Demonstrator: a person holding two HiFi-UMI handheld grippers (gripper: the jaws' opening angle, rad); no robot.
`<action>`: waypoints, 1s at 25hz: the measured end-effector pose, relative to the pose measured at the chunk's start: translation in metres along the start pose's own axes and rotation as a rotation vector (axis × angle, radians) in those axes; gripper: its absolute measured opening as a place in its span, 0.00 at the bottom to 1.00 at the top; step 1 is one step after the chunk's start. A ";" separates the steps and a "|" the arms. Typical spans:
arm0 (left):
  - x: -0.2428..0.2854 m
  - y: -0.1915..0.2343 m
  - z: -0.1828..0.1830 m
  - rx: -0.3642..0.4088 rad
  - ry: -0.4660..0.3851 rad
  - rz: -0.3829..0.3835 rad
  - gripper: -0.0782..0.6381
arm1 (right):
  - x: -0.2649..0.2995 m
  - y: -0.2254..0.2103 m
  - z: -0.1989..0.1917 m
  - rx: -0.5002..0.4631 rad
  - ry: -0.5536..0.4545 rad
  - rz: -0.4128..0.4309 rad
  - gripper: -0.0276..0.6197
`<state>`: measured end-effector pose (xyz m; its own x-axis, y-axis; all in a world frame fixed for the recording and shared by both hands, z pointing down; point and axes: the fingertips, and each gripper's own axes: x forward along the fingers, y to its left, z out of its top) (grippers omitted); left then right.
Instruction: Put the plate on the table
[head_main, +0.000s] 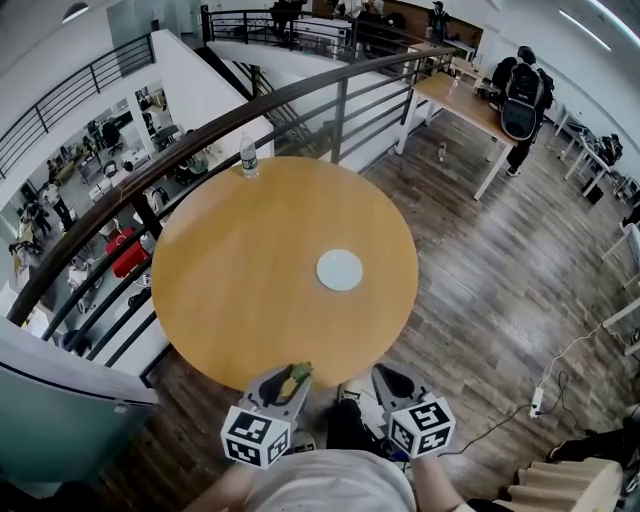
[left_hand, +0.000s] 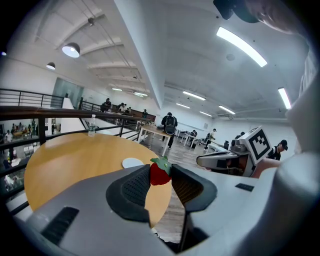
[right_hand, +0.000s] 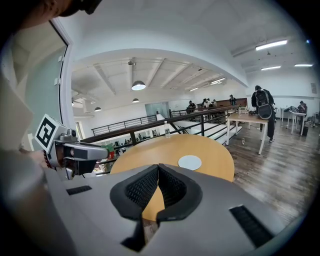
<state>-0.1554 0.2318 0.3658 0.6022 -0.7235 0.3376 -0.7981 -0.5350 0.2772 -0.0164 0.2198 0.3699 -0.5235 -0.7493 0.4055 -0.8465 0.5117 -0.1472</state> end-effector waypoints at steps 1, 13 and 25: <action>0.008 -0.001 0.001 0.000 0.000 -0.001 0.31 | 0.002 -0.008 0.001 0.001 -0.003 -0.001 0.08; 0.123 0.009 0.049 -0.011 0.005 0.050 0.31 | 0.053 -0.122 0.046 -0.009 0.000 0.043 0.08; 0.211 0.009 0.075 -0.046 0.037 0.132 0.31 | 0.093 -0.199 0.071 -0.010 0.029 0.148 0.08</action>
<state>-0.0372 0.0417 0.3719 0.4931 -0.7689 0.4069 -0.8691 -0.4153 0.2685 0.0965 0.0186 0.3723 -0.6396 -0.6528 0.4059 -0.7590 0.6201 -0.1986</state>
